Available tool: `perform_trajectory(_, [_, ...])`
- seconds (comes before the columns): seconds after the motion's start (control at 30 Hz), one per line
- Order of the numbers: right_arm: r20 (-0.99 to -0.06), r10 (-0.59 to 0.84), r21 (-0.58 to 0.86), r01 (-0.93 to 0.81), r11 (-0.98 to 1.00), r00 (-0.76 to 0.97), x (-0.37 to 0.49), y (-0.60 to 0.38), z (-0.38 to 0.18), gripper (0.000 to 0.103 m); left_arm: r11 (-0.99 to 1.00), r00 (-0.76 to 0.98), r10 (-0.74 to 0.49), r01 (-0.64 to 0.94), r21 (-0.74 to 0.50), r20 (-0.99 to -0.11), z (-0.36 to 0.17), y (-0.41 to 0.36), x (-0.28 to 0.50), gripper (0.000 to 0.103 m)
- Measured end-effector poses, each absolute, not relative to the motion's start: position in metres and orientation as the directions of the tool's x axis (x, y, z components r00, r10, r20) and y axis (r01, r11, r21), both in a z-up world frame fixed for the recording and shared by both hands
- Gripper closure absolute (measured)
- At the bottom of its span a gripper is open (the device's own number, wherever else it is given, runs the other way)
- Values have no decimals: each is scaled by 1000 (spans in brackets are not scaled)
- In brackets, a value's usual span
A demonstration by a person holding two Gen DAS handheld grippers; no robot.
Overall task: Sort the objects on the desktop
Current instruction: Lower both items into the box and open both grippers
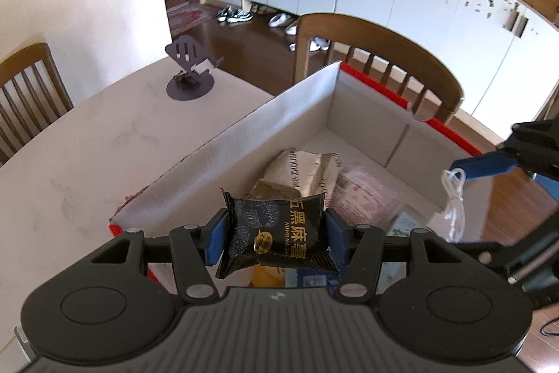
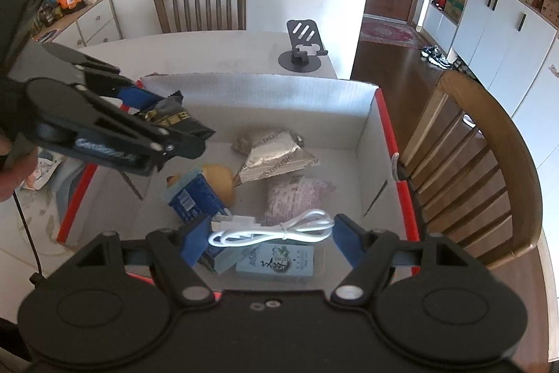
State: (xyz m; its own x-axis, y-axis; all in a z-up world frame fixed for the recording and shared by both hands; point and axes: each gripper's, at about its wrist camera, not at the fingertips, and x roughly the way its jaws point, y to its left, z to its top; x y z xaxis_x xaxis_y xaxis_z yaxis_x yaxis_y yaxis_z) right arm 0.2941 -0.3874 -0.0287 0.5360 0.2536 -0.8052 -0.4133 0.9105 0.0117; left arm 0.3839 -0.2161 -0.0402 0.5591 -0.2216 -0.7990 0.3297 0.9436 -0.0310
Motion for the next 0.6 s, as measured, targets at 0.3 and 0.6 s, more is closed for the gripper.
perform_trajectory(0.3, [-835,253,38,-407,913,488,310,-387,-46,28,962,493,-178,268,-46,-851,-63,-222,413,47])
perform_trajectory(0.6, [-859,252,50,-418,907,445,315,-383,-62,28,975,462,-159,214,-64,-872,-80,-224,424,47])
